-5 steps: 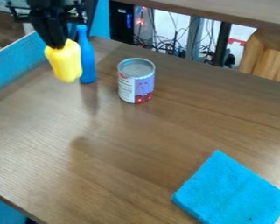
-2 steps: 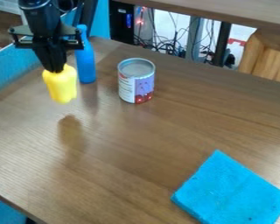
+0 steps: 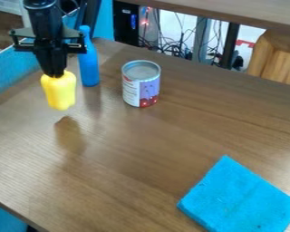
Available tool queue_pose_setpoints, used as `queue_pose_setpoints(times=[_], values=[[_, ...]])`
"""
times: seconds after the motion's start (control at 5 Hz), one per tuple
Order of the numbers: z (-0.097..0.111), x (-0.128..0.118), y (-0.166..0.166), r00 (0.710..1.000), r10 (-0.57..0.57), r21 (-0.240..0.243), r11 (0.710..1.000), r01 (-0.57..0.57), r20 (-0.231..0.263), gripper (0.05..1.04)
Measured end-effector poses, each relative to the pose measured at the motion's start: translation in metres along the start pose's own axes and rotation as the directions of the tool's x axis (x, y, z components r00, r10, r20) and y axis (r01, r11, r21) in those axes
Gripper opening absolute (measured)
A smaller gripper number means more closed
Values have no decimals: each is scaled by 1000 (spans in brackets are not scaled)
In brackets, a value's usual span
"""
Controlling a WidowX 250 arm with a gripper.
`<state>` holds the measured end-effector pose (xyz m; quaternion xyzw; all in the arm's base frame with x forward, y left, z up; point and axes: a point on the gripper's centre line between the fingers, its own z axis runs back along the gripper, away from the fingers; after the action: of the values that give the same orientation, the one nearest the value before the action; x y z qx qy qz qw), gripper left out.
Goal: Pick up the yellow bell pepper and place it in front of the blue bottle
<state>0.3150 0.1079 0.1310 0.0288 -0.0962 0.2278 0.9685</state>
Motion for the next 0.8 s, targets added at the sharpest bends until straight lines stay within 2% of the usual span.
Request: queue_pose_setpoints(times=[0.2, 0.4, 0.6, 0.8], values=[[1, 4, -6, 997, 63, 66, 996, -67, 52, 117], [-3, 6, -12, 987, 130, 88, 986, -138, 91, 117], [-16, 4, -12, 980, 187, 118, 974, -194, 67, 117], [-19, 1, -12, 973, 231, 131, 964, -232, 23, 117]])
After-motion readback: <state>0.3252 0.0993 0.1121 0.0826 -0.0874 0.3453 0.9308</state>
